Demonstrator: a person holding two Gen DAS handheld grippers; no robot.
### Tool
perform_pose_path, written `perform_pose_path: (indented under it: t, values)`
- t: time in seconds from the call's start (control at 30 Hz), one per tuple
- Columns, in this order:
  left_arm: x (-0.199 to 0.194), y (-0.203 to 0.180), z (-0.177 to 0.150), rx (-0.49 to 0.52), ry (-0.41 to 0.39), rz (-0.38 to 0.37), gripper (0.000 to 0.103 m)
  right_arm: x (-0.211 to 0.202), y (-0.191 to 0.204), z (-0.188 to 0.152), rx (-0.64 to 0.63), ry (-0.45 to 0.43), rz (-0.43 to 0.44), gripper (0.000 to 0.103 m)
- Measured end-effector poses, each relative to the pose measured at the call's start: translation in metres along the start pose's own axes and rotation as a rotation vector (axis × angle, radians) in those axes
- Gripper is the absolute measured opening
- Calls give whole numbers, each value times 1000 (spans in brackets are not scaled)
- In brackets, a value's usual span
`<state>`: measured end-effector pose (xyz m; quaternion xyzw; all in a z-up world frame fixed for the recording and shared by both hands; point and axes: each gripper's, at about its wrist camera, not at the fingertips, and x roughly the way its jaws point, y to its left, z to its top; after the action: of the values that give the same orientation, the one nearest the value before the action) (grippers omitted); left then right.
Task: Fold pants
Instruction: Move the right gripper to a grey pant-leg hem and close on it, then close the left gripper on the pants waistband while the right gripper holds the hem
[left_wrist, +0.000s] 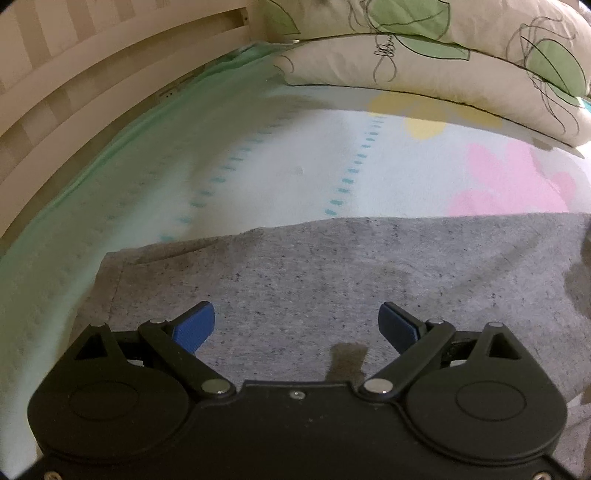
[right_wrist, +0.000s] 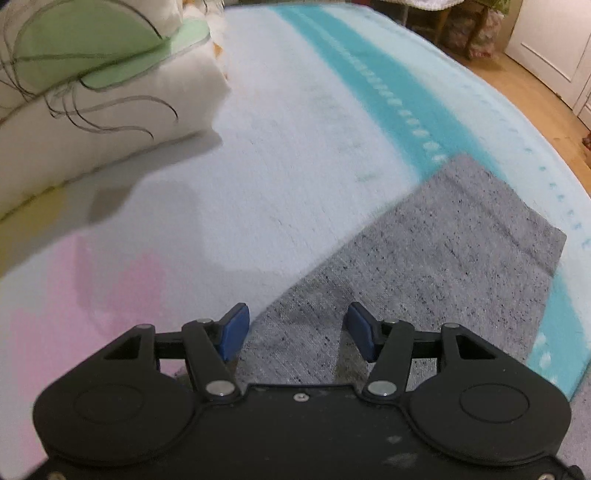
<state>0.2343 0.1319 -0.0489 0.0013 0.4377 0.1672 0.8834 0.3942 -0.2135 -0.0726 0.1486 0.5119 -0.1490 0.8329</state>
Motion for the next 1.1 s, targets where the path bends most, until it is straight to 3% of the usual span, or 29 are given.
perform_pose_path:
  t: [0.03, 0.07, 0.1, 0.4, 0.57, 0.8, 0.97, 1.1]
  values:
    - [0, 2, 1, -5, 0, 3, 96, -3, -3, -1, -19, -3, 20, 21]
    - [-1, 4, 2, -12, 1, 6, 96, -7, -8, -1, -30, 3, 66, 4]
    - [-1, 5, 3, -19, 1, 7, 96, -10, -13, -1, -24, 13, 86, 2]
    - [-7, 23, 23, -37, -13, 6, 96, -57, -54, -23, -50, 0, 181, 1]
    - [5, 27, 49, -58, 28, -22, 96, -66, -60, -38, -77, -12, 192, 1]
    - [50, 12, 85, -21, 136, -27, 96, -71, -66, -50, -105, -19, 200, 1]
    - [79, 9, 91, -72, 249, -87, 96, -68, -72, -52, -103, -14, 214, 1]
    - [90, 7, 94, -102, 275, -68, 96, -68, -72, -58, -128, -16, 212, 1]
